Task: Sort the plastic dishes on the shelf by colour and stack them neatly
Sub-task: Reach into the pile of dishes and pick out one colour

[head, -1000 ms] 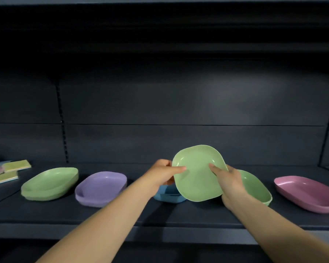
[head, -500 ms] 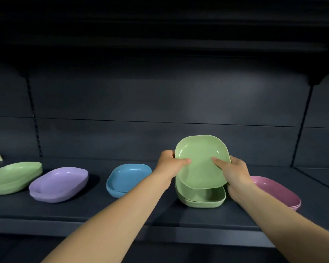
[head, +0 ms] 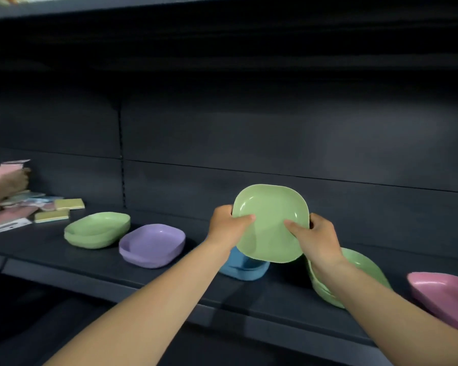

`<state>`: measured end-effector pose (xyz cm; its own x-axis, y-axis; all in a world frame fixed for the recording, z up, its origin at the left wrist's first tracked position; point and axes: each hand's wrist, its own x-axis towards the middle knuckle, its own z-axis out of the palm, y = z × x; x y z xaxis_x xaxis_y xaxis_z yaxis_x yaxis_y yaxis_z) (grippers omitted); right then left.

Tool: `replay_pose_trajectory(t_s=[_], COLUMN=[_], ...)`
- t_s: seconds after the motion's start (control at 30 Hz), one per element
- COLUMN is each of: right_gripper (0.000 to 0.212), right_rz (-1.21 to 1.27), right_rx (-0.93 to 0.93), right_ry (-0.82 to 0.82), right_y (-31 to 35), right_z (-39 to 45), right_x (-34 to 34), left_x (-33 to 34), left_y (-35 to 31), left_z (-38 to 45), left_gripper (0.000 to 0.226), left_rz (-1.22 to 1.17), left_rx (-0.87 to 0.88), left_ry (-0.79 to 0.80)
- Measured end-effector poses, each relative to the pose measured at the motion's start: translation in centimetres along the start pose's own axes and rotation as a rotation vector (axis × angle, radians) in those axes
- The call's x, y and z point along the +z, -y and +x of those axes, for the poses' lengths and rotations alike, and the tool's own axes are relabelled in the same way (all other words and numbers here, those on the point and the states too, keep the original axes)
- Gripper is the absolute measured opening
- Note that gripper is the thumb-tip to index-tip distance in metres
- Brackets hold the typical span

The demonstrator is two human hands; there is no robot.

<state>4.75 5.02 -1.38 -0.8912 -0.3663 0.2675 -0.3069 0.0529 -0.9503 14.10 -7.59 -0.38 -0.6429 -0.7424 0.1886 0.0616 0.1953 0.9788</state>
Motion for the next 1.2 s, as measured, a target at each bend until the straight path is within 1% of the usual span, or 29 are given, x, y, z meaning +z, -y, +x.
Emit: replay_pose_trajectory(t_s=[0.1, 0.2, 0.3, 0.4, 0.5, 0.57, 0.63, 0.73, 0.77, 0.83, 0.9, 0.93, 0.97, 1.03, 1.2], right_gripper=[0.010, 0.015, 0.017, 0.013, 0.028, 0.031, 0.030, 0.030, 0.034, 0.050, 0.065, 0.070, 0.071, 0.067, 0.059], right_rz=[0.078, 0.172, 0.194, 0.172, 0.077, 0.019, -0.035, -0.019, 0.033, 0.155, 0.199, 0.203, 0.202, 0.185, 0.130], right_rx=[-0.009, -0.002, 0.051, 0.079, 0.081, 0.093, 0.097, 0.153, 0.190, 0.262, 0.276, 0.271, 0.264, 0.254, 0.235], right_ry=[0.074, 0.126, 0.159, 0.133, 0.092, 0.053, 0.017, -0.039, -0.040, 0.005, 0.047, 0.065, 0.081, 0.115, 0.136], right_y=[1.5, 2.7, 3.5, 3.9, 3.9, 3.3, 2.6, 1.2, 0.8, 0.1, -0.4, -0.5, -0.6, -0.7, -1.0], right_z=[-1.2, -2.8, -4.4, -5.2, -5.6, -5.2, -4.5, -3.5, -3.4, -3.3, -3.0, -2.9, -2.7, -2.4, -1.8], right_x=[8.4, 18.6, 28.9, 37.5, 42.6, 44.5, 45.6, 46.2, 46.1, 46.0, 45.8, 45.7, 45.7, 45.7, 45.9], left_x=[-7.7, -16.7, -25.6, -32.7, -36.7, -37.8, -38.2, -38.1, -37.8, -37.5, -37.4, -37.4, -37.5, -37.7, -38.3], left_y=[1.0, 2.3, 4.3, 6.6, 9.1, 10.5, 11.7, 13.3, 14.0, 15.1, 15.6, 15.7, 15.7, 15.5, 15.7], left_z=[1.7, 3.7, 6.2, 9.2, 12.7, 14.6, 16.2, 17.8, 18.1, 18.4, 18.5, 18.7, 18.9, 19.2, 20.3], left_gripper=[0.004, 0.008, 0.013, 0.019, 0.017, 0.014, 0.012, 0.016, 0.022, 0.035, 0.038, 0.038, 0.037, 0.038, 0.046], left_rz=[-0.034, -0.005, 0.024, 0.067, 0.119, 0.174, 0.217, 0.239, 0.237, 0.204, 0.178, 0.178, 0.185, 0.200, 0.200], left_rx=[0.001, 0.014, -0.009, -0.033, -0.064, -0.103, -0.125, -0.149, -0.158, -0.173, -0.181, -0.180, -0.174, -0.166, -0.236], left_ry=[-0.109, -0.222, -0.313, -0.334, -0.297, -0.247, -0.198, -0.104, -0.077, -0.032, 0.018, 0.048, 0.079, 0.129, 0.214])
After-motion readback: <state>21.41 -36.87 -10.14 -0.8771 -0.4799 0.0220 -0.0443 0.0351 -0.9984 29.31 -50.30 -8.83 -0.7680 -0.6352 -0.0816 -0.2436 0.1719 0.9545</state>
